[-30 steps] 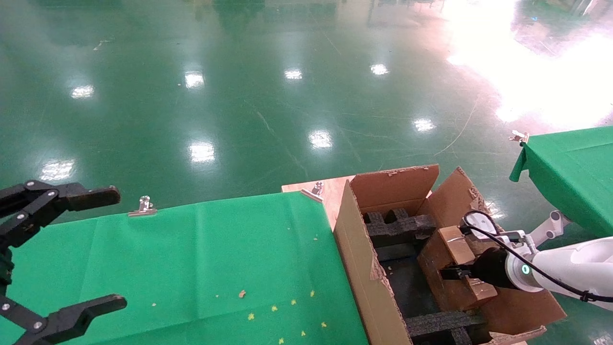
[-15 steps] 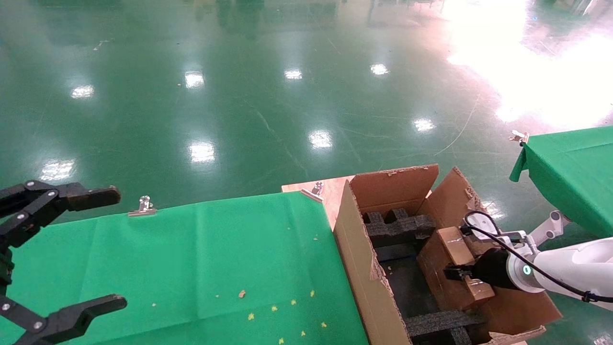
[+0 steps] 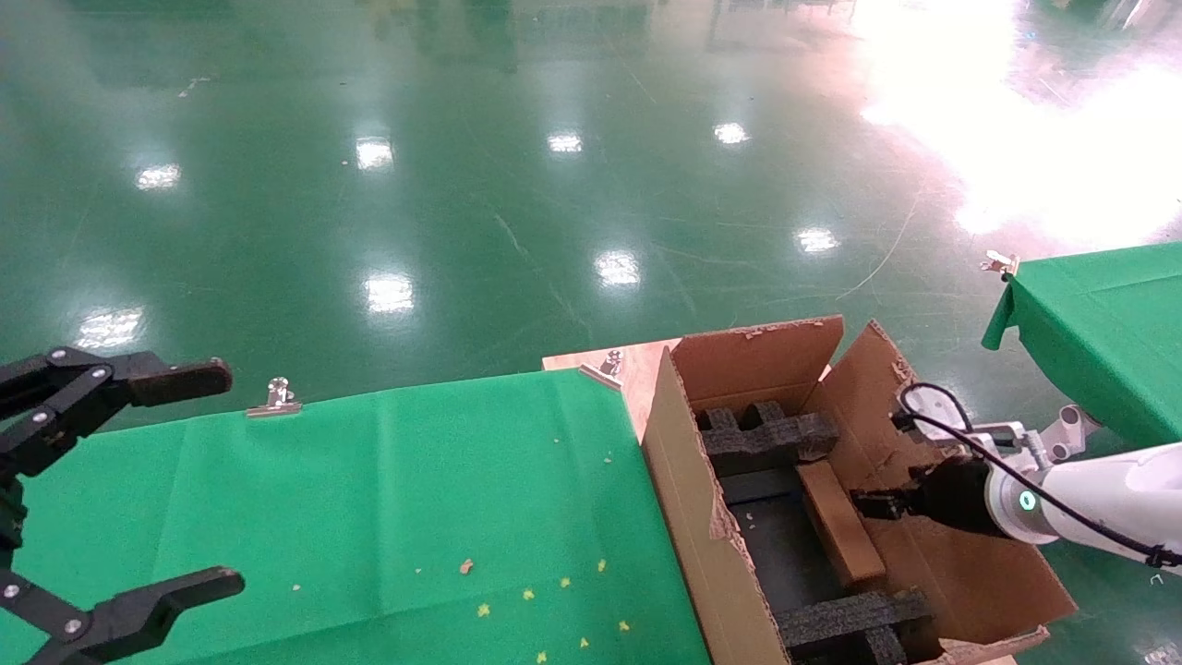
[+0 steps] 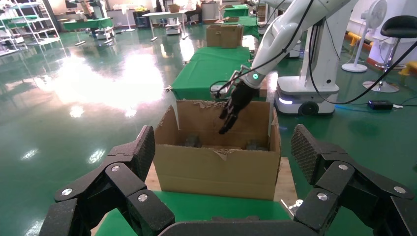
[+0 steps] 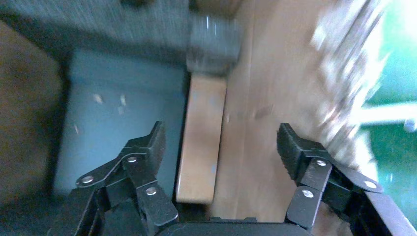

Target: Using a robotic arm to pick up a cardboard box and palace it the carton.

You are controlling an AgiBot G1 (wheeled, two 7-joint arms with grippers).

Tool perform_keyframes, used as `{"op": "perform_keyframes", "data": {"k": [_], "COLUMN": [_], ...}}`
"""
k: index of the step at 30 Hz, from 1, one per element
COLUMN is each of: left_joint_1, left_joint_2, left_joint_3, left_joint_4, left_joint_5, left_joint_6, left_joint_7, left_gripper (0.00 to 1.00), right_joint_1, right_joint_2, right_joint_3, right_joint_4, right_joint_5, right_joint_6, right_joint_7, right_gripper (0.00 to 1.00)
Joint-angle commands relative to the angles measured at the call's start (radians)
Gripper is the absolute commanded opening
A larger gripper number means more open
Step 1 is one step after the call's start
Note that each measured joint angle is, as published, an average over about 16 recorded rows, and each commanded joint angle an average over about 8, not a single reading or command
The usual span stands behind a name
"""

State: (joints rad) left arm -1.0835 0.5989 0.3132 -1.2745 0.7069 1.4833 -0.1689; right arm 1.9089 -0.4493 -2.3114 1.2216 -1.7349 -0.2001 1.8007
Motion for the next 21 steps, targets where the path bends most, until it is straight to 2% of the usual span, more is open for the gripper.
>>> {"op": "perform_keyframes", "data": {"k": [1,8,12,16,21], "left_joint_1": [0.0,0.0,0.0,0.0,0.0], "left_joint_2": [0.0,0.0,0.0,0.0,0.0], "left_joint_3": [0.0,0.0,0.0,0.001,0.001], "left_joint_4": [0.0,0.0,0.0,0.0,0.0], "left_joint_5": [0.0,0.0,0.0,0.0,0.0], "left_joint_6": [0.0,0.0,0.0,0.0,0.0], "left_joint_7": [0.0,0.0,0.0,0.0,0.0], "left_gripper": [1.0,1.0,1.0,1.0,1.0], "right_joint_1": [0.017,0.075,0.07,0.061,0.069], "right_joint_2": [0.01,0.074,0.076,0.08,0.11], "right_joint_3": [0.006,0.036,0.028,-0.011,-0.091], "right_joint_4": [0.011,0.125,0.144,0.148,0.145], "right_joint_5": [-0.008,-0.08,-0.106,-0.18,-0.362], "right_joint_6": [0.008,0.17,0.295,0.464,0.711], "right_joint_7": [-0.003,-0.078,-0.076,-0.019,0.112], "right_gripper": [1.0,1.0,1.0,1.0,1.0]}}
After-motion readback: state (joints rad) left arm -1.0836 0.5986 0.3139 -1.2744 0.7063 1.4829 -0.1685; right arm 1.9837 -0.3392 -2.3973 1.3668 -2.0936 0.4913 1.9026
